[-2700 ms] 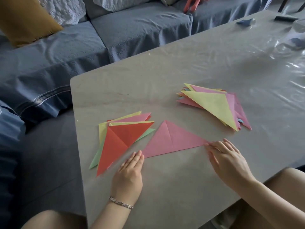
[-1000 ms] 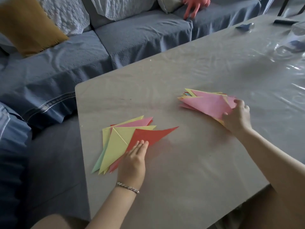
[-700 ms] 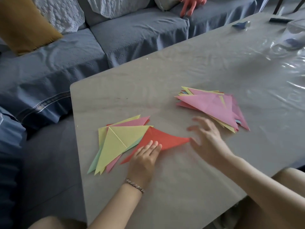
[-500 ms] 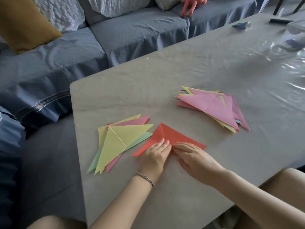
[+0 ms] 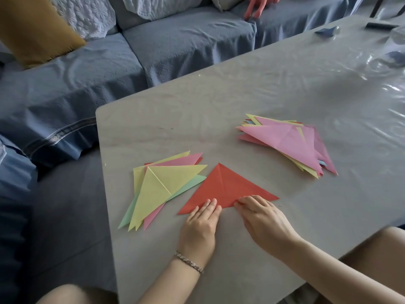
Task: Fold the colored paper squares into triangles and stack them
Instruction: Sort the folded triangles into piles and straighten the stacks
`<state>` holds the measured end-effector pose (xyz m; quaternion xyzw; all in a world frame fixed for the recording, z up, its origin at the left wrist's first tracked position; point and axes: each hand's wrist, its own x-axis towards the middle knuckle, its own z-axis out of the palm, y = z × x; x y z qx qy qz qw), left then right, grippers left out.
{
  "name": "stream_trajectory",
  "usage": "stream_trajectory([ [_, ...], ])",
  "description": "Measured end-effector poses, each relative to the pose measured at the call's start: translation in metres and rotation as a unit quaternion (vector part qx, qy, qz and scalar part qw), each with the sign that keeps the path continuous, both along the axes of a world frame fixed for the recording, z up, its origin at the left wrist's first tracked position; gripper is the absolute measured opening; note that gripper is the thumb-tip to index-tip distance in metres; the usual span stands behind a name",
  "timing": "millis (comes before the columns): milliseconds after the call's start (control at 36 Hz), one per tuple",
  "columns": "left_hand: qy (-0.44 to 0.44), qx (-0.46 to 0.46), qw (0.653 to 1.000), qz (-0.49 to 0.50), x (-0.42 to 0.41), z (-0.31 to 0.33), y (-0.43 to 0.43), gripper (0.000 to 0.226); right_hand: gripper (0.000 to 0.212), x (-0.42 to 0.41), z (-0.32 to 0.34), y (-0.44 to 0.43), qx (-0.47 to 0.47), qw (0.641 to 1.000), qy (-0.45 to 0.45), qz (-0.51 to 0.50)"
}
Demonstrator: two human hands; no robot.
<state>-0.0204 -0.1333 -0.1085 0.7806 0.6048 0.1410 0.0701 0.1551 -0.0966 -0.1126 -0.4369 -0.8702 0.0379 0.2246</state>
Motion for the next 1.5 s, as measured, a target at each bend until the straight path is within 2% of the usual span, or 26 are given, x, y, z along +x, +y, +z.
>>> stream_trajectory([
  [167, 0.005, 0.024, 0.999, 0.037, -0.019, 0.003, -0.007, 0.051, 0.033, 0.027, -0.002, 0.007, 0.034, 0.999, 0.009, -0.039],
  [306, 0.019, 0.03, 0.997, 0.068, -0.033, 0.001, -0.016, 0.052, 0.037, 0.056, 0.006, 0.012, 0.018, 0.998, 0.002, -0.065],
  [444, 0.025, 0.034, 0.993, 0.108, -0.044, 0.001, -0.023, 0.05, 0.023, 0.067, 0.009, 0.009, 0.015, 0.997, -0.025, -0.076],
  [556, 0.025, 0.041, 0.99, 0.131, -0.046, -0.001, -0.026, 0.049, 0.029, 0.067, 0.007, 0.004, 0.013, 0.995, -0.034, -0.098],
  [639, 0.027, 0.049, 0.988, 0.144, -0.046, -0.001, -0.027, 0.047, 0.013, 0.07, 0.008, 0.0, 0.001, 0.99, -0.041, -0.135],
  [778, 0.004, 0.063, 0.987, 0.148, -0.052, 0.001, -0.026, 0.045, 0.011, 0.062, 0.02, 0.006, -0.061, 0.979, -0.071, -0.18],
  [861, -0.017, 0.066, 0.985, 0.159, -0.053, 0.001, -0.023, 0.044, 0.012, 0.045, 0.029, 0.015, -0.083, 0.979, -0.046, -0.182],
  [917, -0.036, 0.063, 0.983, 0.169, -0.055, 0.0, -0.022, 0.044, 0.02, 0.026, 0.038, 0.022, -0.127, 0.978, -0.044, -0.156],
  [1000, -0.049, 0.071, 0.981, 0.176, -0.057, -0.003, -0.024, 0.042, 0.057, -0.007, 0.047, 0.032, -0.239, 0.954, -0.117, -0.141],
  [1056, -0.045, 0.082, 0.979, 0.179, -0.058, 0.003, -0.027, 0.029, 0.075, -0.022, 0.05, 0.04, -0.292, 0.93, -0.163, -0.153],
  [1083, -0.038, 0.091, 0.98, 0.175, -0.059, 0.008, -0.027, 0.021, 0.08, -0.028, 0.051, 0.044, -0.308, 0.921, -0.176, -0.162],
  [1139, -0.027, 0.095, 0.981, 0.165, -0.063, 0.018, -0.024, 0.025, 0.083, -0.033, 0.053, 0.05, -0.337, 0.905, -0.188, -0.179],
  [1222, -0.011, 0.083, 0.977, 0.198, -0.076, 0.029, -0.009, 0.034, 0.083, -0.034, 0.051, 0.053, -0.367, 0.893, -0.17, -0.198],
  [1278, -0.012, 0.031, 0.974, 0.223, -0.084, 0.03, 0.003, 0.043, 0.082, -0.032, 0.05, 0.052, -0.383, 0.89, -0.133, -0.209],
  [1361, -0.012, -0.063, 0.965, 0.253, -0.09, 0.029, 0.017, 0.058, 0.056, -0.023, 0.047, 0.05, -0.394, 0.89, -0.103, -0.204],
  [1417, -0.008, -0.081, 0.964, 0.253, -0.091, 0.028, 0.022, 0.054, 0.039, -0.016, 0.046, 0.045, -0.401, 0.891, -0.082, -0.195],
  [1500, -0.013, -0.083, 0.965, 0.249, -0.091, 0.029, 0.028, 0.048, 0.035, -0.004, 0.045, 0.037, -0.4, 0.896, -0.032, -0.193],
])
